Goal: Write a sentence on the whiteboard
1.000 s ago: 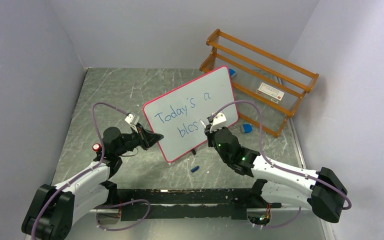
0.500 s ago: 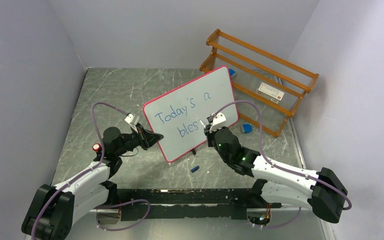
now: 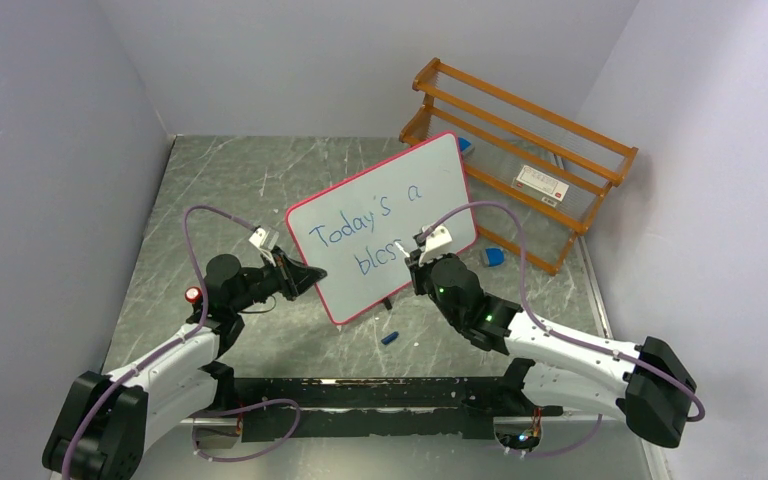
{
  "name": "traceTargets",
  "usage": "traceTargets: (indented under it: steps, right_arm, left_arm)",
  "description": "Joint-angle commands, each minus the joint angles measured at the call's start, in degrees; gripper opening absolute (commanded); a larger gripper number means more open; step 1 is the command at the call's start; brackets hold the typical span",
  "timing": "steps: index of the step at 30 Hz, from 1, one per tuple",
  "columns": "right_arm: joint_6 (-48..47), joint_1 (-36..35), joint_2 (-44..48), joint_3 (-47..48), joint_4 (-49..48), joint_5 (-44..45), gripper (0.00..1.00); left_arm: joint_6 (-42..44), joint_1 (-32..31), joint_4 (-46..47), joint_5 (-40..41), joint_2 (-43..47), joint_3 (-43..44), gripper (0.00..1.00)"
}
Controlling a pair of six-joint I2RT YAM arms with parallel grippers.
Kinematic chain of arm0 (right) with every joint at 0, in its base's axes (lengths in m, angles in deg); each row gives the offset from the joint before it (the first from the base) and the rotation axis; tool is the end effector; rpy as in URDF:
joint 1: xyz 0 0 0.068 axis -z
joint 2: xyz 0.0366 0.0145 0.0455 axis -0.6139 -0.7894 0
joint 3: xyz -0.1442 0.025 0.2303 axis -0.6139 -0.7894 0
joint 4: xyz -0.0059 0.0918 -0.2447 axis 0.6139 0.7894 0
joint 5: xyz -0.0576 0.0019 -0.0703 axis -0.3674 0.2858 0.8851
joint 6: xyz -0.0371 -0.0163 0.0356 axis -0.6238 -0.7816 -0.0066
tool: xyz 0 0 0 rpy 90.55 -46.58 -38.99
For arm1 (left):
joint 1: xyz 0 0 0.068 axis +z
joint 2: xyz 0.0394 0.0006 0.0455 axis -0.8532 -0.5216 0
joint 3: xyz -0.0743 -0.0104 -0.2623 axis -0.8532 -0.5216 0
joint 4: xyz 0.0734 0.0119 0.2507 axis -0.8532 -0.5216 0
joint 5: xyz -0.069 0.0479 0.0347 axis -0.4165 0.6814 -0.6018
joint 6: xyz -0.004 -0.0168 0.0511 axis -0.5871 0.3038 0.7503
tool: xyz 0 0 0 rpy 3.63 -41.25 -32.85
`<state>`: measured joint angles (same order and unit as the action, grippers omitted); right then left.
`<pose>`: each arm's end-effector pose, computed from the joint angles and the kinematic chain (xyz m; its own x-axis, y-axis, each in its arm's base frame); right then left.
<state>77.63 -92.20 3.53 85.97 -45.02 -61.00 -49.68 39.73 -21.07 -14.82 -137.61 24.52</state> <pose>0.1427 0.1701 0.2402 -0.2278 -0.1468 -0.9626 -0.4307 0.9018 -0.0356 0.1707 -0.0796 0.1903 -0.4958 -0.2561 -0.8298 0.6407 0.5371 -0.5486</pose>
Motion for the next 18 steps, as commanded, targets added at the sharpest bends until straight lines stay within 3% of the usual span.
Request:
traceTargets:
  steps: [1, 18]
  right_arm:
    - [1.72, 0.35, 1.17, 0.10, 1.68, -1.43, 0.00]
    - [5.50, 0.30, 1.79, -0.72, 6.49, 3.30, 0.00]
  left_arm:
    - [4.32, 0.11, -2.79, 4.57, 0.49, -0.70, 0.05]
    - [3.88, 0.11, -2.79, 4.71, 0.93, -0.76, 0.05]
